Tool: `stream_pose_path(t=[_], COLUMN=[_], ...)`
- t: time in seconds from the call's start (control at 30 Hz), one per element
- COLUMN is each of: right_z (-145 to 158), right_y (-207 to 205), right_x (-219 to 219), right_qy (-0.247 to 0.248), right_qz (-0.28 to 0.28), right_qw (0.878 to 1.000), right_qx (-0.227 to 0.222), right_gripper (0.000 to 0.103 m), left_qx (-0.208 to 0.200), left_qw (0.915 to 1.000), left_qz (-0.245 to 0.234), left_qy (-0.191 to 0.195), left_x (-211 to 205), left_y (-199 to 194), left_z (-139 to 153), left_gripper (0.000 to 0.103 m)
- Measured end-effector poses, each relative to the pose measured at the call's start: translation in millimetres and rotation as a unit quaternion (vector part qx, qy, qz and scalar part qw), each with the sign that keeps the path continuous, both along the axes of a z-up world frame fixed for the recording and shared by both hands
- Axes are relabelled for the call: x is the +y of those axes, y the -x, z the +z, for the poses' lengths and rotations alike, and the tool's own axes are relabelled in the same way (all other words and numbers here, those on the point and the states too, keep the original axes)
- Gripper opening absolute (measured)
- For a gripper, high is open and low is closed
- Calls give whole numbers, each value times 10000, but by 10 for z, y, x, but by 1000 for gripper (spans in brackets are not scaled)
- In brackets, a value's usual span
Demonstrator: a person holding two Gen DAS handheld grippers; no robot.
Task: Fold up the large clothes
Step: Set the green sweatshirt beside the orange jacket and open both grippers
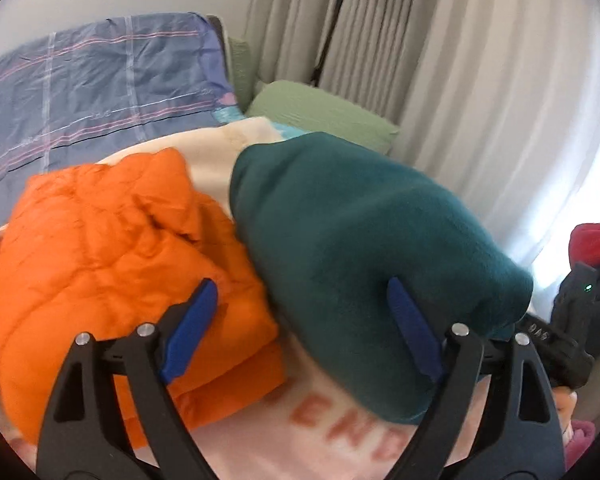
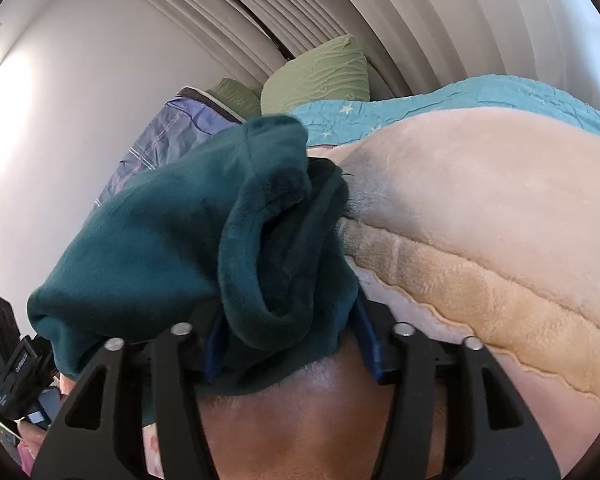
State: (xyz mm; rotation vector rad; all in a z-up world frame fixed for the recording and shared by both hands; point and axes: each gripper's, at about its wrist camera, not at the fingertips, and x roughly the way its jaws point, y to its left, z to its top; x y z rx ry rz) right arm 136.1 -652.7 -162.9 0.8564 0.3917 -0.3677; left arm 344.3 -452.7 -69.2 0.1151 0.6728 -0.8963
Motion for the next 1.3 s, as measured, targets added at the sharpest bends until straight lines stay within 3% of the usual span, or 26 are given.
stream_pose_path(t=[0.1,0.27,0.4,0.6,0.73,0.87,1.13,1.3], right_z=[-12,136,333,776,980,1120,1218,1282], right_y=[90,188,513,1160,1515,1836,2257,2386], right_x=[28,164,530,1286,1619,1941,2453,2722], right_qy=[25,443,876,2010,2325,2798,2980,3083], right_qz=[-41,-341,-153,-242,-307,-563,-547,-482], right_qw=[10000,9969,9944,9771,9702,9557,9492,9460], right_qx=[37,559,563,657,616,720,847,881], right_gripper=[63,87,87,87,88,88,88,88], left_qx=[14,-625,-1117,-1271,-1597,-1814,-2030,-1775], left_qw=[9998,9963,9922,9912,9871,9832,9783,9829], left_qz=[51,-99,-333,-303,-89,214,348,331], left_qy=[-177,-585,-443,-204,-99,66,237,362], left_x=[105,383,646,925,1233,1578,2139,2390], left_y=[37,636,1179,1767,2217,2556,3097,3281], left_z=[46,125,222,324,402,472,556,548], left_gripper=[88,98,101,101,101,101,101,101])
